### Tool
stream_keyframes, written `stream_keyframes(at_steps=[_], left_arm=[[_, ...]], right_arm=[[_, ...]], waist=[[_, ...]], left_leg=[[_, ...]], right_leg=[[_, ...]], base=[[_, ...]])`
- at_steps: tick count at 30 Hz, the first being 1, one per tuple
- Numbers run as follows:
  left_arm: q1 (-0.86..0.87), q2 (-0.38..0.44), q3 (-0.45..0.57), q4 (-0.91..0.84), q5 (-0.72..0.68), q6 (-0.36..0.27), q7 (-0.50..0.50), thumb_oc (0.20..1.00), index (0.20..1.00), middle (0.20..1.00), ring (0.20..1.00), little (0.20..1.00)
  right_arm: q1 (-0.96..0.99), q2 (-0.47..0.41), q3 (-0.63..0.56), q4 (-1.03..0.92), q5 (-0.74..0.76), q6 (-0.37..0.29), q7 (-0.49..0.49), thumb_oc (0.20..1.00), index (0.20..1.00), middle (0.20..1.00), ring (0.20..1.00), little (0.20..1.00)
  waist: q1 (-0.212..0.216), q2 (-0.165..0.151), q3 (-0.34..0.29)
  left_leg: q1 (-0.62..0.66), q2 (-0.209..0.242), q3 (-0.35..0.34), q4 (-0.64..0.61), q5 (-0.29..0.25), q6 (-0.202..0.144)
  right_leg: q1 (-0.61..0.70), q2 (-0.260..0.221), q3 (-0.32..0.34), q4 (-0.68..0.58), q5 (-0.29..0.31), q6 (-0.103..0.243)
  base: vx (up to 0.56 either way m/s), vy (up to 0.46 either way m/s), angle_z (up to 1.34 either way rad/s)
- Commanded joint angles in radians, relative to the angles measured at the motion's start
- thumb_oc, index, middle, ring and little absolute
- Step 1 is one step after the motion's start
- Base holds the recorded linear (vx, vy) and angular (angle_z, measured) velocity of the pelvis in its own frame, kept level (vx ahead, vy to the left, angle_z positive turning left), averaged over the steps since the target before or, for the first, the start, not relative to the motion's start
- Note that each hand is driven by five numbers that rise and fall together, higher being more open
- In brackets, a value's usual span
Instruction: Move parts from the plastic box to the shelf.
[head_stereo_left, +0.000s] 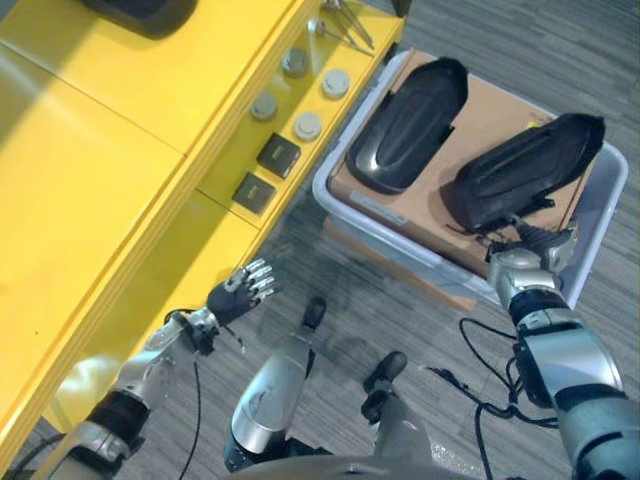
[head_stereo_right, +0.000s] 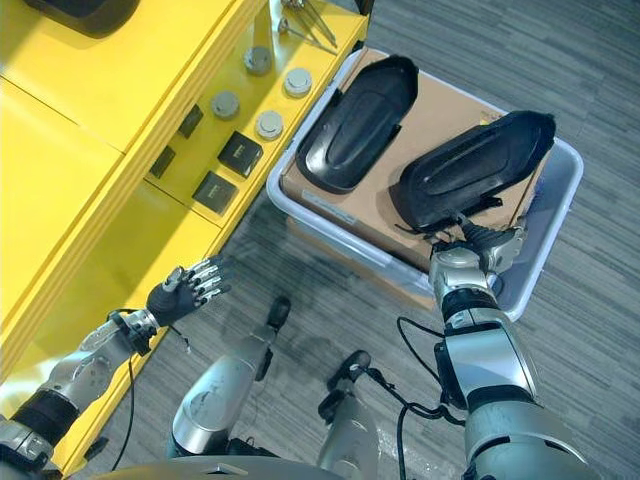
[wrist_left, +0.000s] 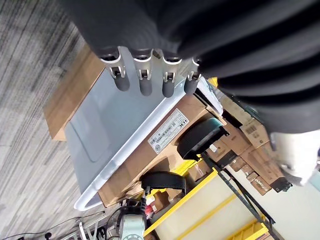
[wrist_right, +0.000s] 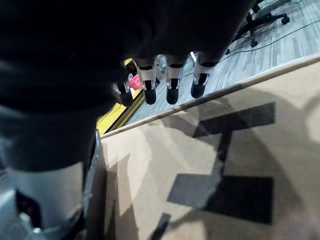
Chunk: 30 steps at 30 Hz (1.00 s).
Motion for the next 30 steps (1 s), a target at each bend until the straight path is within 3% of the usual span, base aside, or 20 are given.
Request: stream_keyframes(at_steps=[1,7,10,11,12,13,23,30], left_arm=[[0.001,-0.031,-0.013,0.005,-0.037,-0.069,-0.019,1.0,1.0,1.0,1.0,1.0],[-0.004,-0.031,-0.018,0.016,-0.041,-0.079,-0.021,1.0,1.0,1.0,1.0,1.0],[-0.003,-0.03,-0.021,0.013,-0.037,-0.085,-0.02,1.0,1.0,1.0,1.0,1.0],[-0.006,-0.031,-0.021,0.015,-0.04,-0.087,-0.021,1.0,1.0,1.0,1.0,1.0],[-0.008,-0.031,-0.022,0.018,-0.042,-0.089,-0.022,1.0,1.0,1.0,1.0,1.0],[-0.011,-0.027,-0.021,0.016,-0.039,-0.086,-0.021,1.0,1.0,1.0,1.0,1.0],[-0.009,-0.009,-0.013,0.0,-0.016,-0.073,-0.026,1.0,1.0,1.0,1.0,1.0],[0.015,-0.002,-0.005,-0.027,-0.01,-0.057,-0.071,1.0,1.0,1.0,1.0,1.0]], right_arm=[[0.011,-0.079,0.037,0.027,0.029,-0.044,0.042,1.0,1.0,1.0,1.0,1.0],[0.017,-0.077,0.033,0.032,0.051,-0.066,0.063,1.0,1.0,1.0,1.0,1.0],[0.024,-0.075,0.03,0.03,0.057,-0.074,0.069,0.893,0.893,0.893,0.893,0.893],[0.022,-0.077,0.03,0.03,0.063,-0.079,0.073,0.718,0.718,0.718,0.718,0.718],[0.023,-0.076,0.026,0.031,0.061,-0.082,0.077,0.492,0.492,0.492,0.492,0.492],[0.023,-0.077,0.022,0.025,0.056,-0.084,0.091,0.2,0.2,0.2,0.2,0.2],[0.039,-0.073,0.01,-0.01,0.082,-0.088,0.094,0.2,0.2,0.2,0.2,0.2],[0.104,-0.063,0.005,-0.077,0.016,-0.108,0.138,0.2,0.2,0.2,0.2,0.2]], waist=[[0.011,0.021,-0.002],[0.006,0.028,0.004],[0.005,0.028,0.006],[0.004,0.029,0.008],[0.003,0.03,0.009],[0.001,0.028,0.009],[-0.007,0.012,0.004],[-0.012,-0.016,-0.028]], left_leg=[[-0.071,-0.034,-0.106,-0.011,-0.039,0.021],[-0.081,-0.036,-0.104,-0.008,-0.038,0.022],[-0.079,-0.036,-0.103,-0.008,-0.039,0.023],[-0.078,-0.036,-0.102,-0.009,-0.039,0.024],[-0.076,-0.036,-0.102,-0.01,-0.039,0.024],[-0.073,-0.035,-0.101,-0.011,-0.041,0.025],[-0.05,-0.021,-0.095,-0.008,-0.052,0.026],[0.003,-0.017,-0.11,-0.019,-0.064,0.023]], right_leg=[[-0.03,-0.01,0.001,0.082,-0.04,0.086],[-0.049,-0.011,0.002,0.095,-0.036,0.089],[-0.05,-0.011,0.002,0.096,-0.035,0.089],[-0.051,-0.011,0.002,0.096,-0.034,0.089],[-0.05,-0.011,0.003,0.095,-0.033,0.089],[-0.051,-0.011,0.003,0.097,-0.032,0.091],[-0.025,-0.015,-0.005,0.093,-0.032,0.092],[0.039,-0.012,-0.012,0.061,-0.034,0.093]], base=[[-0.05,0.001,0.0],[-0.01,0.0,0.0],[0.0,0.0,0.0],[0.0,0.0,0.0],[-0.02,-0.033,0.0],[-0.01,-0.031,0.0],[0.01,-0.067,-0.03],[0.02,-0.083,-0.01]])
